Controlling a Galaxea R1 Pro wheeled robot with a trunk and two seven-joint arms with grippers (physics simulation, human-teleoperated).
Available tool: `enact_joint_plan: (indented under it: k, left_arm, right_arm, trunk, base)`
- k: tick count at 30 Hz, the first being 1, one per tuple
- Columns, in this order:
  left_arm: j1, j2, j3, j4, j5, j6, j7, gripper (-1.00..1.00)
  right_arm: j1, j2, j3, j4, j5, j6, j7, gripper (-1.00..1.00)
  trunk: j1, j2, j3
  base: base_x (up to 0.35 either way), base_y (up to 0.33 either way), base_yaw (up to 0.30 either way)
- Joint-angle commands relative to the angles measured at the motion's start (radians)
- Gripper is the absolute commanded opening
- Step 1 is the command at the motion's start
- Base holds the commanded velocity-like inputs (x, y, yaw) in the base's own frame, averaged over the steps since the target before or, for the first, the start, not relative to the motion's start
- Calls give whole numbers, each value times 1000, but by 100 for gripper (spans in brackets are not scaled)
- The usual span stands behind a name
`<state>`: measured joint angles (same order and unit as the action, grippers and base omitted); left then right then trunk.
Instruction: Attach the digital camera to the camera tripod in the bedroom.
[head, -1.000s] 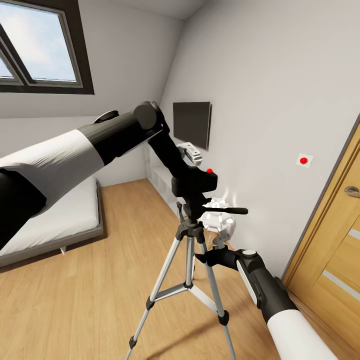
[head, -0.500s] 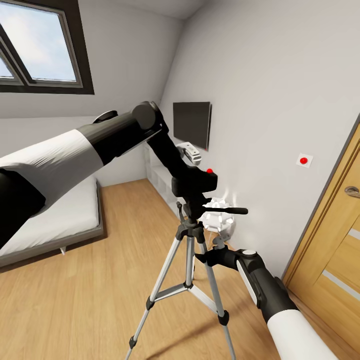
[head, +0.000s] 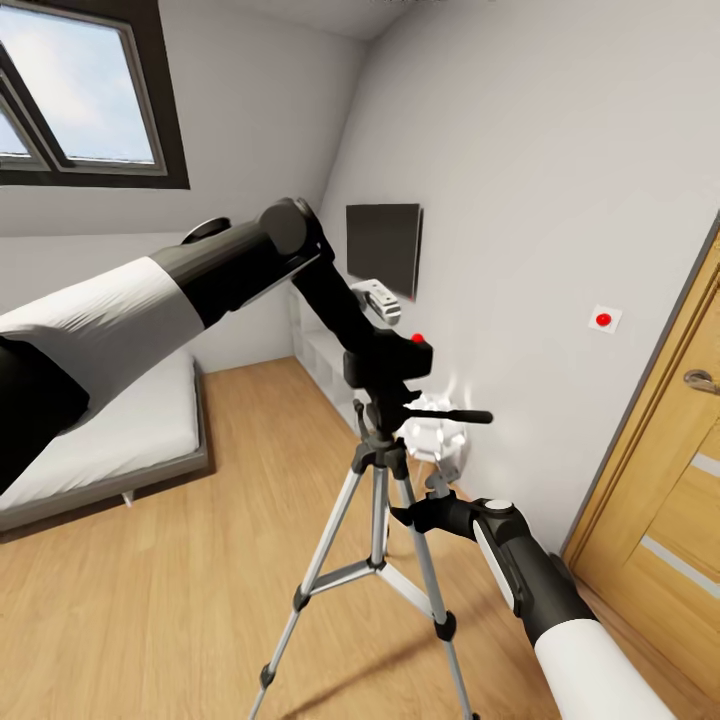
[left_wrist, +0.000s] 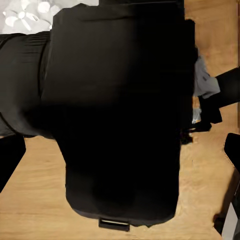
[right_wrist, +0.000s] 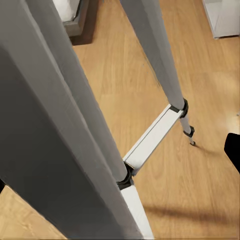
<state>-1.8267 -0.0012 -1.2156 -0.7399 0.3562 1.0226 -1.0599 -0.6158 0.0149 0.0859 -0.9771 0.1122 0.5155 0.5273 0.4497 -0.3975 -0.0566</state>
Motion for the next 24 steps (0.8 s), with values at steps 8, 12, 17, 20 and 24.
enact_joint_plan:
  k: [8, 12, 17, 20, 24]
  left_arm:
    - [-2, 1, 23, 1, 0, 3, 0, 100]
    - [-2, 1, 25, 1, 0, 2, 1, 100]
    - [-2, 1, 25, 1, 0, 2, 3, 100]
    - [-2, 1, 26, 1, -1, 2, 5, 100]
    - [-2, 1, 27, 1, -1, 1, 6, 100]
  right_arm:
    - [-1, 0, -1, -2, 11, 3, 8, 100]
    - [-1, 0, -2, -2, 9, 3, 8, 100]
    - [-1, 0, -2, -2, 9, 2, 8, 100]
    - [-1, 0, -2, -2, 9, 2, 8, 100]
    - [-1, -1, -2, -3, 8, 2, 8, 100]
  trunk:
    - [0, -3, -3]
    - [0, -3, -3]
    - [0, -3, -3]
    - [0, -3, -3]
    - [0, -3, -3]
  base:
    - [-149, 0, 0]
    - [-9, 0, 0]
    - [-2, 0, 0]
    - [0, 0, 0]
    - [-1, 0, 0]
